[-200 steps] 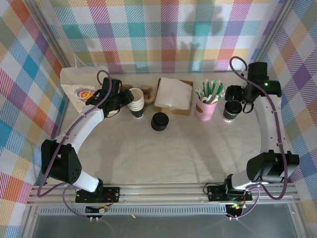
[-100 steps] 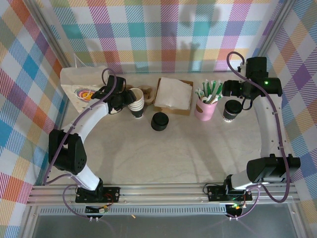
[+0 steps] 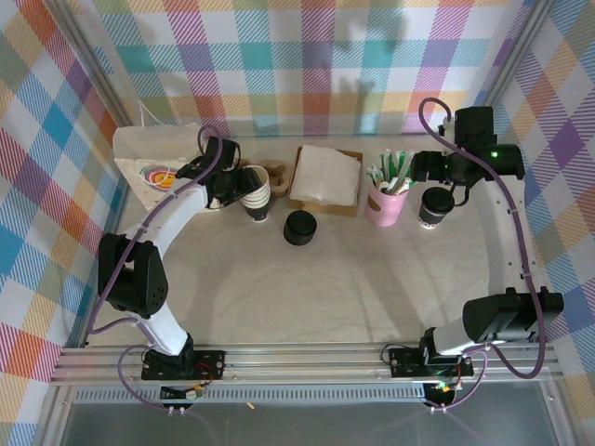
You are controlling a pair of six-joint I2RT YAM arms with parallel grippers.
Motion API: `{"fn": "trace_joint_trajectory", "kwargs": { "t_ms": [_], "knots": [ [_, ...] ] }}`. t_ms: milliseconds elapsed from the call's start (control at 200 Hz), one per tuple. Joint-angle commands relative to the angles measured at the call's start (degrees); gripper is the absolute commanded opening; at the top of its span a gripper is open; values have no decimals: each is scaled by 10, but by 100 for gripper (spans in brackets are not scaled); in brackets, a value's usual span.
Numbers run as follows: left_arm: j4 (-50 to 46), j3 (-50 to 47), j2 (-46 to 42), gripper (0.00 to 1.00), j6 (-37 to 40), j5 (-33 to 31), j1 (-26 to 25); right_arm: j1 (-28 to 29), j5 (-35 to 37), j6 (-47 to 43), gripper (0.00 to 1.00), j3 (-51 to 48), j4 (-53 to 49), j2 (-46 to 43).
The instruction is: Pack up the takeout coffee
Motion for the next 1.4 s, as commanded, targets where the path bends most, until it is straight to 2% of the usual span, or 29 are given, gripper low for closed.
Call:
{"fn": "trace_joint_trajectory", "kwargs": {
  "t_ms": [0,645,1395],
  "knots": [
    [-20,21,15,62,10,24,7,4,-11,-10,87,16,-8,7],
    [-102,78,55,55,23,63,7,7,-31,-17,87,17,-6,17],
    [-153,143,102,53,47,122,-16,8,-39,-14,87,4,-4,11]
  ]
}}
